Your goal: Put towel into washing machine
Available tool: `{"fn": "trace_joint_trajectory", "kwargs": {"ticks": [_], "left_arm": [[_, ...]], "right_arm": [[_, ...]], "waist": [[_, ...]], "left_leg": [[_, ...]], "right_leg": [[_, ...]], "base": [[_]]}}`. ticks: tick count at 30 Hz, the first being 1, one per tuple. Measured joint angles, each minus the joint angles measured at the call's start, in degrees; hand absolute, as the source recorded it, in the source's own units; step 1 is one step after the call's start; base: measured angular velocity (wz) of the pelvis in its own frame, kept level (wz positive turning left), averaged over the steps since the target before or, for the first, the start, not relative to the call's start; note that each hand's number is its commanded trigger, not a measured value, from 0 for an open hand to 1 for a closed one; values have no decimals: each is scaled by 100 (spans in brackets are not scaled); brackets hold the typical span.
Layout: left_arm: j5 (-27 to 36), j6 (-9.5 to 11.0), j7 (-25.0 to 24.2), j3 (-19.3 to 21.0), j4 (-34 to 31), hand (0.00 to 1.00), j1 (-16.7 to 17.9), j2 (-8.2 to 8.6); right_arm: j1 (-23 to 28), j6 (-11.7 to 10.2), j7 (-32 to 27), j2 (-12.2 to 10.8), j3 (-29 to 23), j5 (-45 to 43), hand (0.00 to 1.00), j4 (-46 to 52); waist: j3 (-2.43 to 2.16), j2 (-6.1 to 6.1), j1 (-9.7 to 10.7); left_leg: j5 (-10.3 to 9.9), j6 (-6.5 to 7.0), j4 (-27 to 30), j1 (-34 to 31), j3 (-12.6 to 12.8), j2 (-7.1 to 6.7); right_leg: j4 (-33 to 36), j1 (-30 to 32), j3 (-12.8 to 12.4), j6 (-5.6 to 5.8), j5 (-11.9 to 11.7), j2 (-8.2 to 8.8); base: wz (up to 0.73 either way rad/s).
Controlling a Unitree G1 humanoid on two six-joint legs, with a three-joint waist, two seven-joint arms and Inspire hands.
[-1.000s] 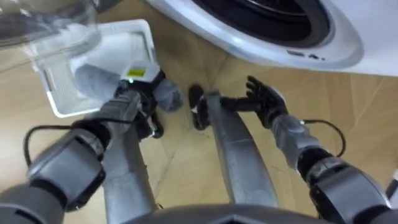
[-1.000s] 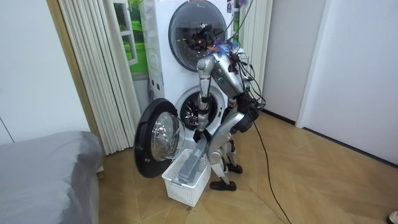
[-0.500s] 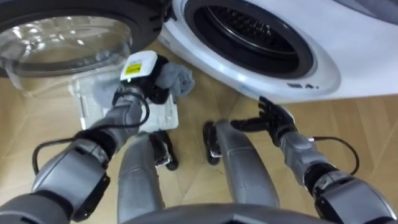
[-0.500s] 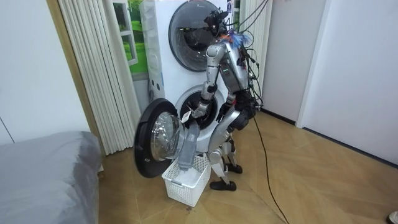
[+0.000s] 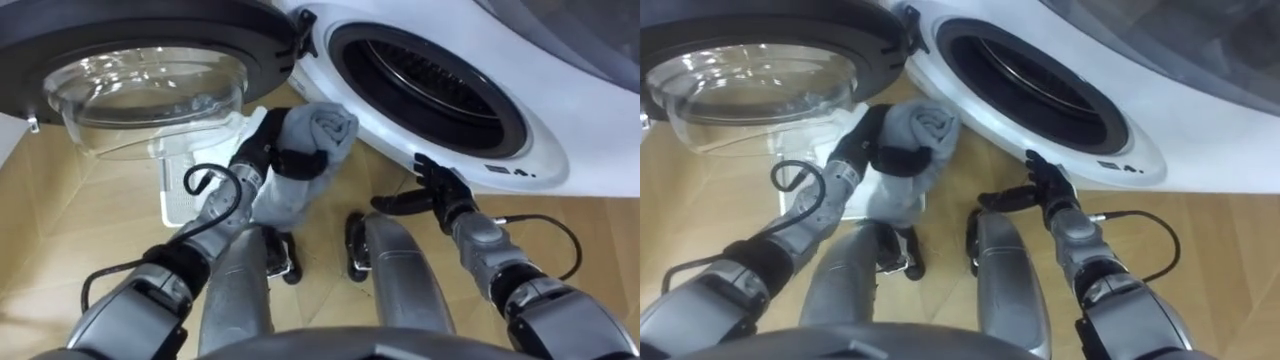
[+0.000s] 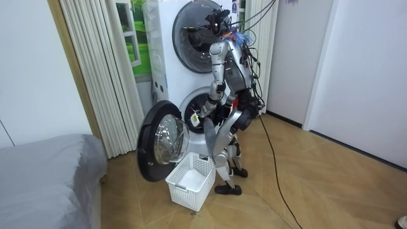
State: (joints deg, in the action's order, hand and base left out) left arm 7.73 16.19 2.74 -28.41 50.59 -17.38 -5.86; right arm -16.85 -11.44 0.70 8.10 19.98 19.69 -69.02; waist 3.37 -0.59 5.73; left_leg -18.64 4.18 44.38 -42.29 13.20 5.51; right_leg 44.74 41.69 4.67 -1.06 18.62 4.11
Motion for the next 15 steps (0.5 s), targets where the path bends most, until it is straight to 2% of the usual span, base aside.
{"fn": "trace_joint_trajectory", "kwargs": {"ticks": [4,6,8,10,15], "left_arm": [[703,1,-501,-3,-326,100,119,8],[1126,0,-703,-93,-557,100,175,-4],[1306,1,-858,-151,-711,100,186,-2],[1317,1,-980,-193,-787,100,187,0],[1280,1,-1018,-211,-922,100,173,6]], "right_arm": [[11,0,60,-12,0,-26,0,35],[2,-2,79,-43,0,-20,0,46],[3,-4,78,-52,4,-11,0,45],[6,-23,79,-98,4,-5,0,46],[73,-188,30,-136,12,-188,0,66]], "waist": [[-27,-70,-26],[-58,-119,-32],[-60,-118,-47],[-60,-118,-63],[-59,-117,-66]], "left_leg": [[0,0,-7,-1,-5,-7],[0,0,-9,-1,-22,2],[0,0,-11,2,-50,30],[3,-5,-23,1,-63,87],[22,-5,-87,-9,-61,81]], "right_leg": [[-12,-4,8,2,0,7],[-32,-16,22,2,-7,-3],[-101,-58,33,-1,-43,-34],[-218,-102,40,-7,-109,-104],[-309,-104,15,6,-155,-125]], "base": [[1],[0],[-2],[-8],[-1]]}}
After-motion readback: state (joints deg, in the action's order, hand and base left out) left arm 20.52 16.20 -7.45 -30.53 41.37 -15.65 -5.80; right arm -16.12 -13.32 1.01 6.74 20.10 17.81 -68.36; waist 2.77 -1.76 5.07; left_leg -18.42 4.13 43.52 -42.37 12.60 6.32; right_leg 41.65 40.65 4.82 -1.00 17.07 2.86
